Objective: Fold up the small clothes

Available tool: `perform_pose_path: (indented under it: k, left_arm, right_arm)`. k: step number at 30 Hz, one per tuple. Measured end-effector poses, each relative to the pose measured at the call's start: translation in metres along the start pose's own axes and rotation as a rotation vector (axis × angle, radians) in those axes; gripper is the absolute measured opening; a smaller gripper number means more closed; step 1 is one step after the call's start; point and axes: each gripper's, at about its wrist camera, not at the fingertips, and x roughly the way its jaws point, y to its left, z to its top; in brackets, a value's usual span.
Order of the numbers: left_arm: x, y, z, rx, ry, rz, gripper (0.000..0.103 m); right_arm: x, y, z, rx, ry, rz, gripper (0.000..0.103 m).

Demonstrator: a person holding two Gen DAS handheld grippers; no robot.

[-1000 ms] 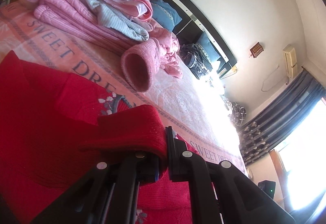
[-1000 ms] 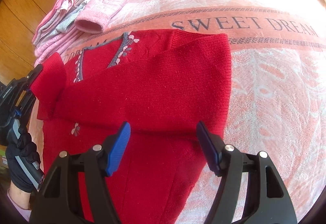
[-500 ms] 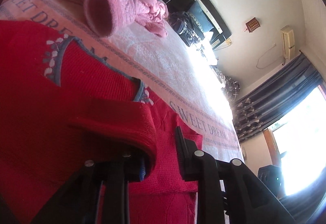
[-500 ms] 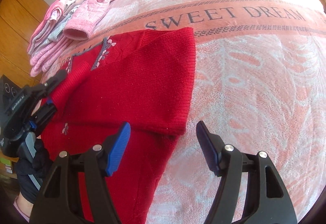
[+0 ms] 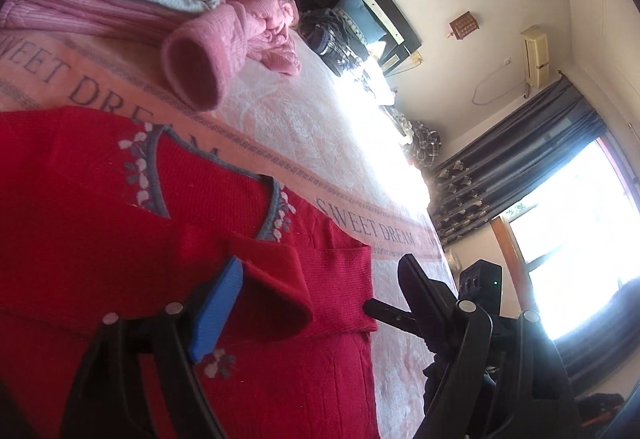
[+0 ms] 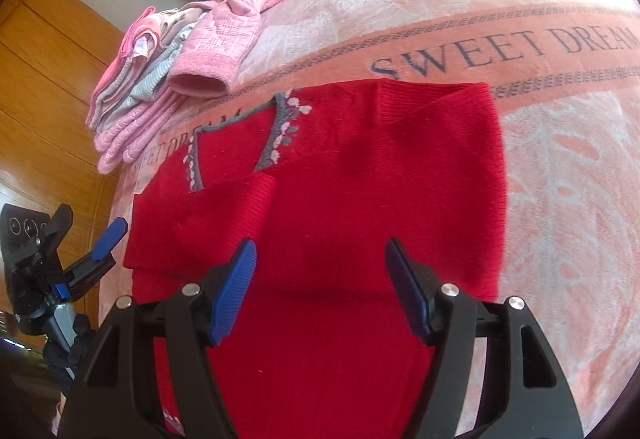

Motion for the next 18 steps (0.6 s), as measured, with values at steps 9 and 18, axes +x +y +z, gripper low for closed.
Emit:
perform_pose_path:
  k: [9, 18]
  left_arm:
    - [-0.029, 0.091, 0.005, -0.092, -0.026, 0.252, 0.08]
    - [-0.053, 0.1, 0.001, -0.029, -0.064, 0.343, 0.08]
  right_arm:
    - [0.061, 0.045, 0.002, 0.025, 0.103, 0.028, 0.05]
    - [0.038, 0.046, 0.011, -0.033, 0.045, 0.001, 0.007]
